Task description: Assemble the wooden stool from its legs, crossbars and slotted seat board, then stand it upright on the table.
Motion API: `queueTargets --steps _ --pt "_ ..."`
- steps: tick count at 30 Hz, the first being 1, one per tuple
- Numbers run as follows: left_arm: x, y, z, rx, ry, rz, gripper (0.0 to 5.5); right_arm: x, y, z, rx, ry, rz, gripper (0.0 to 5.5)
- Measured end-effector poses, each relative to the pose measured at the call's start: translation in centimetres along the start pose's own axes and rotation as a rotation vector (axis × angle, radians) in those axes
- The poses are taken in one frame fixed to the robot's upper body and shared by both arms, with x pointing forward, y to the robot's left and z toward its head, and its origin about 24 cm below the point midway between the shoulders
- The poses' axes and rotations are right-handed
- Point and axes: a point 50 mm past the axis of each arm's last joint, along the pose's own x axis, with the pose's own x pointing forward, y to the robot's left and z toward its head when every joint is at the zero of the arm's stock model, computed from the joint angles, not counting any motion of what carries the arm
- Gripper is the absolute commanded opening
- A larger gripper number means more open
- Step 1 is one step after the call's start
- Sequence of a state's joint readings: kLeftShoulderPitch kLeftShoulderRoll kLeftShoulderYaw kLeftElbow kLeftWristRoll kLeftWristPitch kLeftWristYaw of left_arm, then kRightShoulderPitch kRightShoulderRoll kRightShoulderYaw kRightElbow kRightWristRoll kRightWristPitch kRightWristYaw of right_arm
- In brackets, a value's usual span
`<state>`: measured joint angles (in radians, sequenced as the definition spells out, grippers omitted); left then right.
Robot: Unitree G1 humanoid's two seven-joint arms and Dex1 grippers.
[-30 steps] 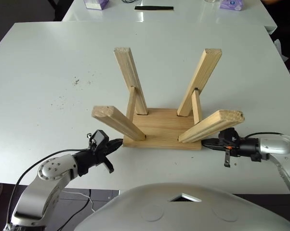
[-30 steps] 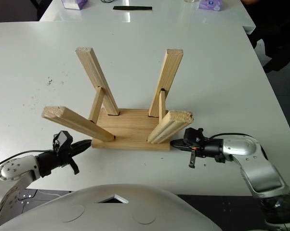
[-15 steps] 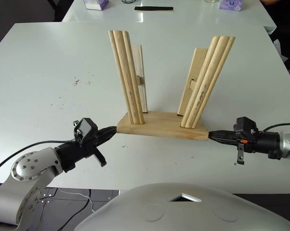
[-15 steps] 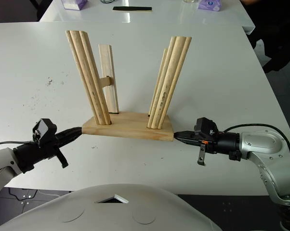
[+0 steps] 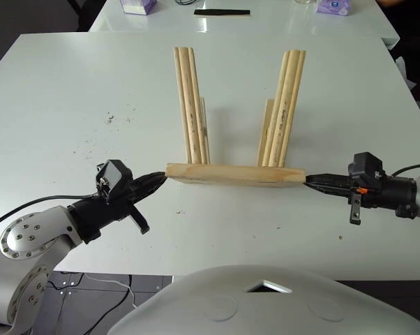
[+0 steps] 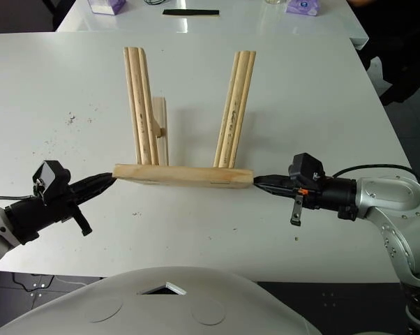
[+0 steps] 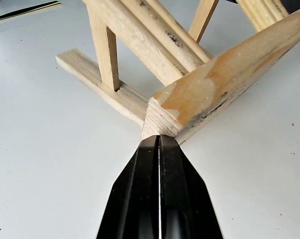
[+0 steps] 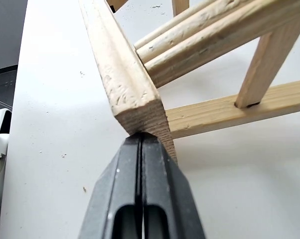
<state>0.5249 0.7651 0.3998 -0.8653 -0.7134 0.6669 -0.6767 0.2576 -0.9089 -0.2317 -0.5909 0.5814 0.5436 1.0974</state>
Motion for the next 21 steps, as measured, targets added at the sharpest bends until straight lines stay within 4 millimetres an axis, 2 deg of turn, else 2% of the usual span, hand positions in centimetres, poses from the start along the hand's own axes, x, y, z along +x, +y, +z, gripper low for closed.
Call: queueTargets --steps 9,13,14,17,19,21 --pt "0.2 0.6 0.0 0.018 -0.008 0.007 0.02 0.2 -0.8 -0.1 -0.048 -0.006 0.028 0.0" --pt "-0.1 1.1 -0.4 0.052 0.019 -0.037 0.02 0.0 -1.7 -1.7 -0.059 0.054 0.014 0.0" --pt "-0.4 1.5 -0.7 0.057 0.039 -0.029 0.02 -0.2 -2.0 -1.9 -0.064 0.069 0.007 0.0" --pt "-1.8 4.6 -1.3 0.13 0.119 0.031 0.02 -1.0 -3.5 -2.6 -0.117 0.14 -0.031 0.0" --pt "-1.5 5.5 -1.3 0.185 0.124 0.009 0.22 -0.9 -4.2 -2.8 -0.145 0.15 -0.029 0.2" --pt "-0.7 6.0 -2.7 0.241 0.171 -0.016 0.4 0.0 -4.6 -3.0 -0.171 0.147 0.006 0.38"
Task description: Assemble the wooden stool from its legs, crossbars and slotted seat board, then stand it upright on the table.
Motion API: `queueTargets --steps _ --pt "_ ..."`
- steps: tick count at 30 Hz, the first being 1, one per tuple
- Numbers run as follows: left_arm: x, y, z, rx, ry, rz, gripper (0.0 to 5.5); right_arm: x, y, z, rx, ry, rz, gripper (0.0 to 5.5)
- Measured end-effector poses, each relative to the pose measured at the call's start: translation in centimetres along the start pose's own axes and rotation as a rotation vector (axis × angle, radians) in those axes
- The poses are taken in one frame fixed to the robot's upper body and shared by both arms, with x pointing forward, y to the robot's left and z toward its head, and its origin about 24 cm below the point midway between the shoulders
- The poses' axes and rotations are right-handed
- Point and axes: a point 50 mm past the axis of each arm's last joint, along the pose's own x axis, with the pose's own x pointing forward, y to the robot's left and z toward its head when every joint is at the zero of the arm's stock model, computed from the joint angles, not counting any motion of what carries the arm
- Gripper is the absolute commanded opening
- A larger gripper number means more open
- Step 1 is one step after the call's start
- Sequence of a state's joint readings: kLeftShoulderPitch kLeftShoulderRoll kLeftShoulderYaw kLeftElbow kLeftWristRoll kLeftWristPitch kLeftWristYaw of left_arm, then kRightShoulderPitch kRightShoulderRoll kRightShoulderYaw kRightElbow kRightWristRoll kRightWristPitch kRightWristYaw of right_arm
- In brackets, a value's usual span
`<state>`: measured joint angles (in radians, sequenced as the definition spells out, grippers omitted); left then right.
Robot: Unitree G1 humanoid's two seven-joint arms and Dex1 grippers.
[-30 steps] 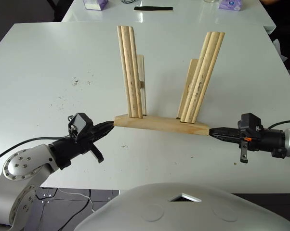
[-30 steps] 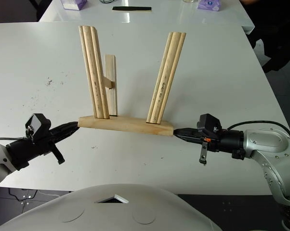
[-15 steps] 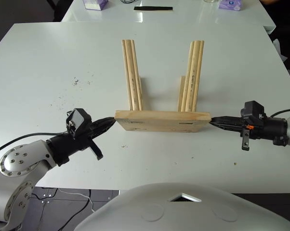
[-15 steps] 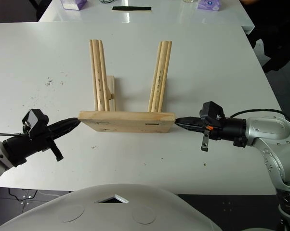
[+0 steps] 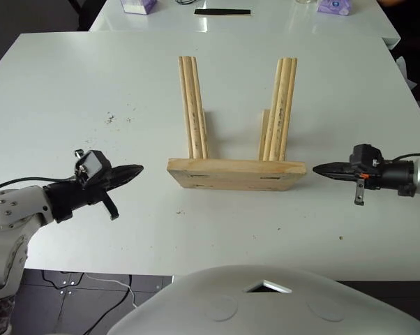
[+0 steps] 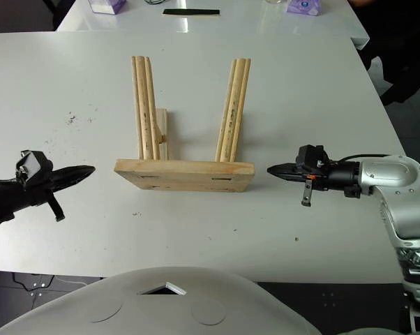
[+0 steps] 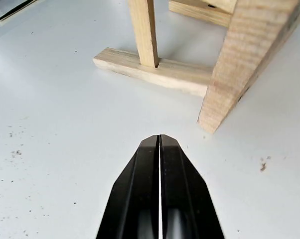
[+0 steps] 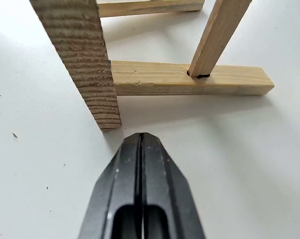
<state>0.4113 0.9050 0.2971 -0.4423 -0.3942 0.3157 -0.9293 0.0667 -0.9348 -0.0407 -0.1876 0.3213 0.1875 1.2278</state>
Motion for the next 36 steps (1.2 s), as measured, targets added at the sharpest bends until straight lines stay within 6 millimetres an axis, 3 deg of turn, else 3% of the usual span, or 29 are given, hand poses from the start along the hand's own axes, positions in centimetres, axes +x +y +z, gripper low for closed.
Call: queueTargets --steps 4,6,11,20,26,36 --pt "2.7 -0.8 -2.8 0.057 0.035 -0.068 1.06 2.7 0.2 -1.5 -0.04 0.008 0.068 1.01" --pt "3.7 -1.0 -3.2 0.064 0.022 -0.096 1.34 3.5 -0.1 -1.8 -0.052 -0.002 0.061 1.28" --pt "4.8 -0.3 -2.3 0.131 -0.056 -0.11 2.13 3.7 -0.7 -1.4 -0.087 -0.014 0.08 2.05" --pt "5.3 -1.0 -2.9 0.145 -0.099 -0.193 3.28 3.7 0.5 -2.0 -0.067 0.009 0.2 3.23" --pt "5.7 -0.7 -3.1 0.139 -0.094 -0.249 3.28 4.2 0.5 -1.9 -0.027 0.004 0.194 3.23" --pt "8.1 -0.4 -1.8 0.167 -0.148 -0.342 3.28 6.5 0.3 -1.0 -0.004 -0.048 0.231 3.23"
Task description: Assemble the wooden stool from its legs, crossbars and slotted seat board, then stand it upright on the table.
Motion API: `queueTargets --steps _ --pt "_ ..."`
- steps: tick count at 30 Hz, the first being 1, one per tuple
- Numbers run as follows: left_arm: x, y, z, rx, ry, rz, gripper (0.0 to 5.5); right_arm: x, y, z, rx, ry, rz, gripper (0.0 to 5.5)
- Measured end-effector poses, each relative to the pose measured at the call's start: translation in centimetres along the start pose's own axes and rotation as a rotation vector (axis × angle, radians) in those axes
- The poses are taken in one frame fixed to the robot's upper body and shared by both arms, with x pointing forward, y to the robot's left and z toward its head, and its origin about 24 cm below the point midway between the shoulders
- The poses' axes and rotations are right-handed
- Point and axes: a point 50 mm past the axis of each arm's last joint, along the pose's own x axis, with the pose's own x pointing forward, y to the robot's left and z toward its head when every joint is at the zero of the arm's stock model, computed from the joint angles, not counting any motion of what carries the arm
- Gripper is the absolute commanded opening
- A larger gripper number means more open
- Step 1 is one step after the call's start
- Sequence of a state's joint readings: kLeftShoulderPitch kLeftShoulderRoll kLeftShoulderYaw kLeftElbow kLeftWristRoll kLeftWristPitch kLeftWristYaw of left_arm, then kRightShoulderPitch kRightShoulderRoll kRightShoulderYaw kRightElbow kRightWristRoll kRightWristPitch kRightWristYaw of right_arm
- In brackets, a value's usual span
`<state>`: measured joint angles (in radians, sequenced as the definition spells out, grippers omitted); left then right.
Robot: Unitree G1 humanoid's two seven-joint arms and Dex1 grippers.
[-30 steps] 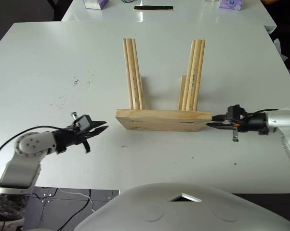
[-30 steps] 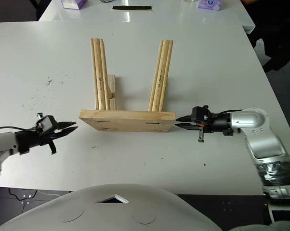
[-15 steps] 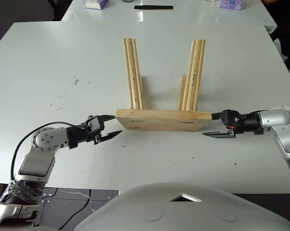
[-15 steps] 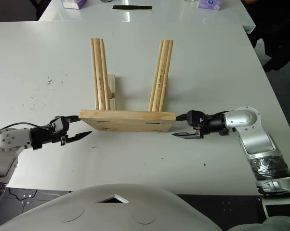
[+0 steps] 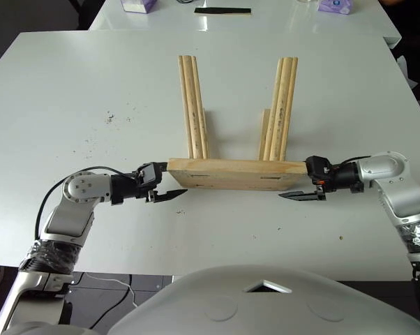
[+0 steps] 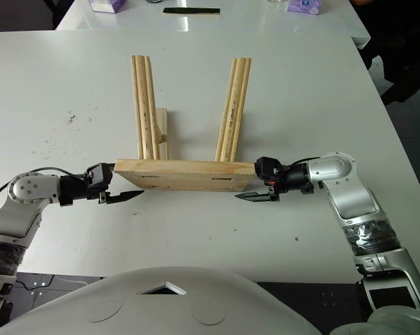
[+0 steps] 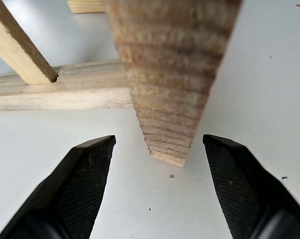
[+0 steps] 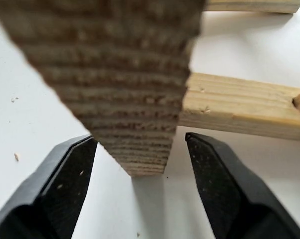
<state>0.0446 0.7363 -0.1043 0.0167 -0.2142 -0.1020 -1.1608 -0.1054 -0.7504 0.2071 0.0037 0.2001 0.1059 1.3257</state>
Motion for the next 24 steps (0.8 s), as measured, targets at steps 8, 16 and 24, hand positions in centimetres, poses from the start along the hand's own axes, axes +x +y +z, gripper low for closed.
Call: queueTargets --steps 8,16,24 --pt "0.5 0.4 -0.1 0.04 0.007 -0.038 2.64 1.0 -0.7 -0.3 0.028 -0.014 0.006 2.49" --pt "1.3 0.4 -0.1 0.025 -0.018 -0.056 1.54 1.6 -0.9 -0.6 0.055 -0.033 0.013 1.43" --pt "0.8 0.7 0.9 -0.153 -0.067 -0.078 1.5 0.4 -1.3 0.3 0.122 -0.06 0.041 1.43"
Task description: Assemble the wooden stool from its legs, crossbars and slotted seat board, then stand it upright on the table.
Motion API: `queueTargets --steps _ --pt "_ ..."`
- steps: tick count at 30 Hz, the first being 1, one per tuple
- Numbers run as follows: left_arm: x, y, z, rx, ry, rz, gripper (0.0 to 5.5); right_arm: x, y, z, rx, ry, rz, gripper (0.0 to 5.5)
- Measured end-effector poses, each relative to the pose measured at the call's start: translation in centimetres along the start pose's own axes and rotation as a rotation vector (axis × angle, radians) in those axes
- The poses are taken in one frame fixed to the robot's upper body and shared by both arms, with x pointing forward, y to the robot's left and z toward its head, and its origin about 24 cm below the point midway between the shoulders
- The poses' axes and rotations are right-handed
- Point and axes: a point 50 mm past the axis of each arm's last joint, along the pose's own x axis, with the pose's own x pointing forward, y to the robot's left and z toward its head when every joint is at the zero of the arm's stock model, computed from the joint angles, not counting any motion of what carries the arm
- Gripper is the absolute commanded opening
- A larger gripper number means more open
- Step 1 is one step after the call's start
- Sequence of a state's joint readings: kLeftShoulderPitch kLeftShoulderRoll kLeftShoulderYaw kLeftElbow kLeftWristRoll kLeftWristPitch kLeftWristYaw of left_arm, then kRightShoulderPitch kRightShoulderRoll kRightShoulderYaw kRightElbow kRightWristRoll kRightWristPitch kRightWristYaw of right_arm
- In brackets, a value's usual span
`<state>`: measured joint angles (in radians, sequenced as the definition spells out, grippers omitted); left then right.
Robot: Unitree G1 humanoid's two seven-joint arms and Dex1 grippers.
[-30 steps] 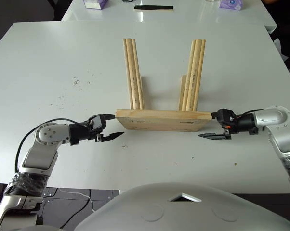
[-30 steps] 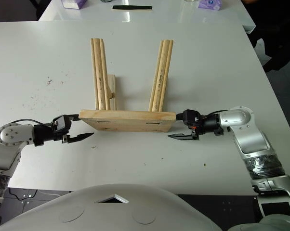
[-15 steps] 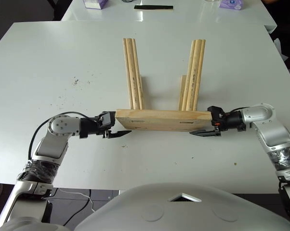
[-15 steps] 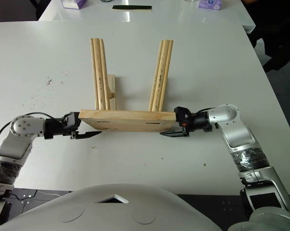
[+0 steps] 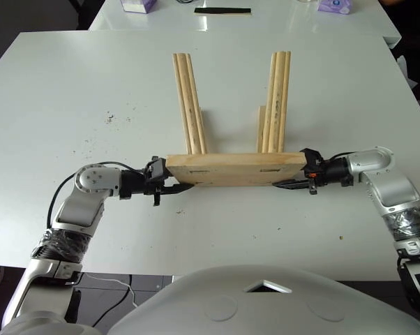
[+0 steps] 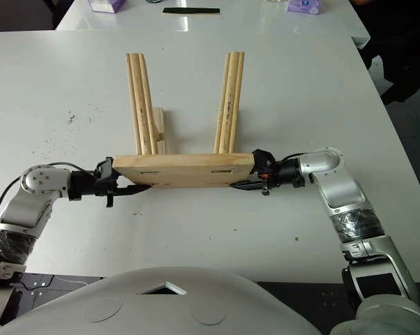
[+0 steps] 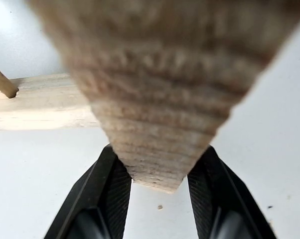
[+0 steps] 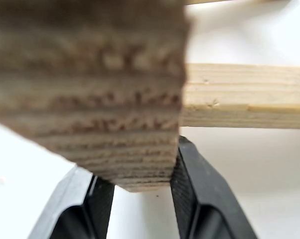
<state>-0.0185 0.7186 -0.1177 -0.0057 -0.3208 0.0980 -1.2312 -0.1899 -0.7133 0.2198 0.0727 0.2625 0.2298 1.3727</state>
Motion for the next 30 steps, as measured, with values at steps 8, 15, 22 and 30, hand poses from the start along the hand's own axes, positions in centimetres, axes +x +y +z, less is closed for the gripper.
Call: queueTargets --steps 8,15,22,30 --pt "-1.7 -0.7 2.8 -0.211 -0.204 -0.049 1.51 -3.3 1.2 2.7 0.179 -0.151 0.039 1.43" --pt "-2.3 -1.0 4.0 -0.302 -0.414 -0.026 1.53 -4.6 1.9 3.2 0.298 -0.314 0.051 1.43" --pt "-3.0 0.2 6.5 -0.411 -0.871 0.189 1.66 -2.2 1.8 4.6 0.462 -0.74 0.055 1.45" --pt "-2.5 1.4 8.6 -0.829 -1.299 0.496 1.48 3.2 1.0 9.1 0.805 -1.141 -0.053 1.44"
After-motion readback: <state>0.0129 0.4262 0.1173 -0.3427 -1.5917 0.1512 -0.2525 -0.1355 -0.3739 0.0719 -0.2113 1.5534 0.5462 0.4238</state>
